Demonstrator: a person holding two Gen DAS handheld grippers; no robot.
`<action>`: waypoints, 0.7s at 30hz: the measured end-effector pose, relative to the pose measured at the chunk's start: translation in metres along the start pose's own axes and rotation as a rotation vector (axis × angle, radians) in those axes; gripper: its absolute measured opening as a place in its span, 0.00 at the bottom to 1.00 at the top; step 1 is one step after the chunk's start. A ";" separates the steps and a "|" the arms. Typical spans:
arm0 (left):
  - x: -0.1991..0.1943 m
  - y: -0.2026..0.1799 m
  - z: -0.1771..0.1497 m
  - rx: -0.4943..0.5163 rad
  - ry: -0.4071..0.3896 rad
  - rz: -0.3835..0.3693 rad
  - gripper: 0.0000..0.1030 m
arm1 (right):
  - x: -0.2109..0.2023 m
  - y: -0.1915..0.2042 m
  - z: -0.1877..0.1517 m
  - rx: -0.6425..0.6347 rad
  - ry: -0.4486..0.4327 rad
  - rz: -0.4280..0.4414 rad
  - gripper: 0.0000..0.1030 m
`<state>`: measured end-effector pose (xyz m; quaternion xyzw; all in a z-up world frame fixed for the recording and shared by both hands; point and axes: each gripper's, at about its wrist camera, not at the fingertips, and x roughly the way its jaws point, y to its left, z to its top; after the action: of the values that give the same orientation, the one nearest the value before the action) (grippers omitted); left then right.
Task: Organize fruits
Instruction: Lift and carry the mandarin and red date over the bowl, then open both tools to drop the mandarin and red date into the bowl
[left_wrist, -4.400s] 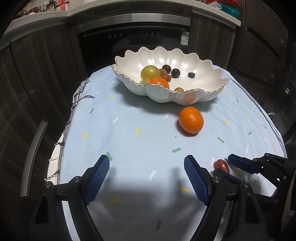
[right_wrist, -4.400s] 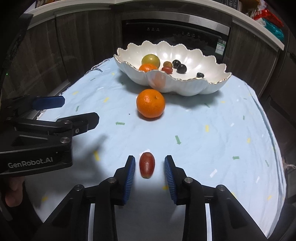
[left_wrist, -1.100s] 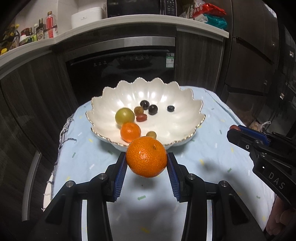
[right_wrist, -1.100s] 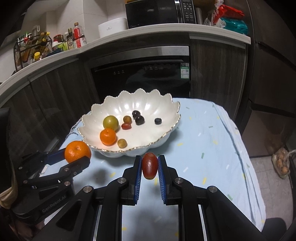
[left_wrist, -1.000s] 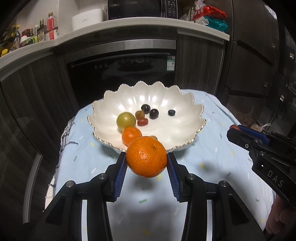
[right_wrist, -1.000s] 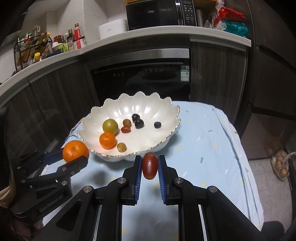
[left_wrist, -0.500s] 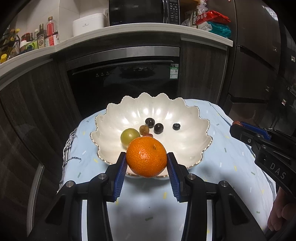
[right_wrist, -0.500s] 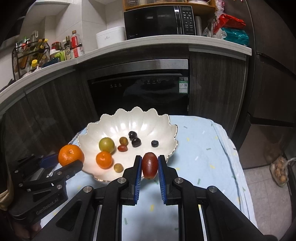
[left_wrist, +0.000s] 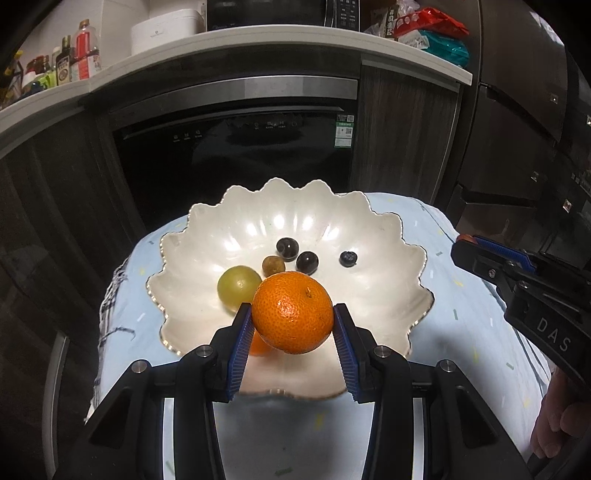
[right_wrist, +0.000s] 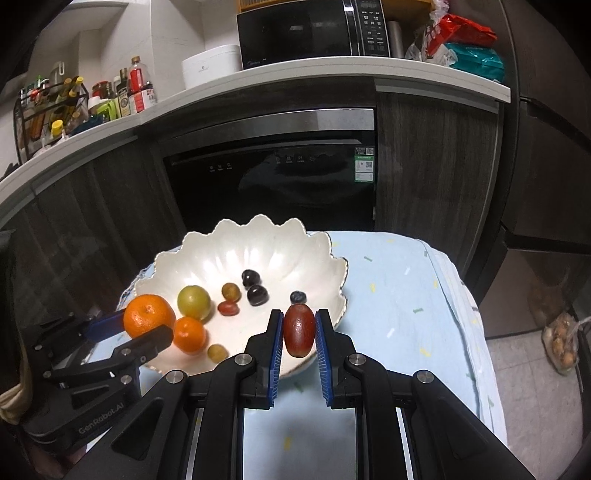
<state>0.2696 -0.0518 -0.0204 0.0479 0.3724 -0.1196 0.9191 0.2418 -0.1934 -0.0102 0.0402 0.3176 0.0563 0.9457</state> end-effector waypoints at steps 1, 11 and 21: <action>0.002 0.000 0.001 0.002 0.002 -0.004 0.41 | 0.005 -0.001 0.003 0.000 0.005 0.005 0.18; 0.039 0.002 0.013 0.005 0.056 -0.048 0.41 | 0.045 0.002 0.021 -0.032 0.061 0.045 0.18; 0.067 0.011 0.016 -0.021 0.122 -0.065 0.42 | 0.074 0.001 0.024 -0.041 0.108 0.058 0.18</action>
<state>0.3300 -0.0566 -0.0558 0.0333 0.4302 -0.1420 0.8909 0.3155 -0.1839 -0.0352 0.0269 0.3657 0.0925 0.9257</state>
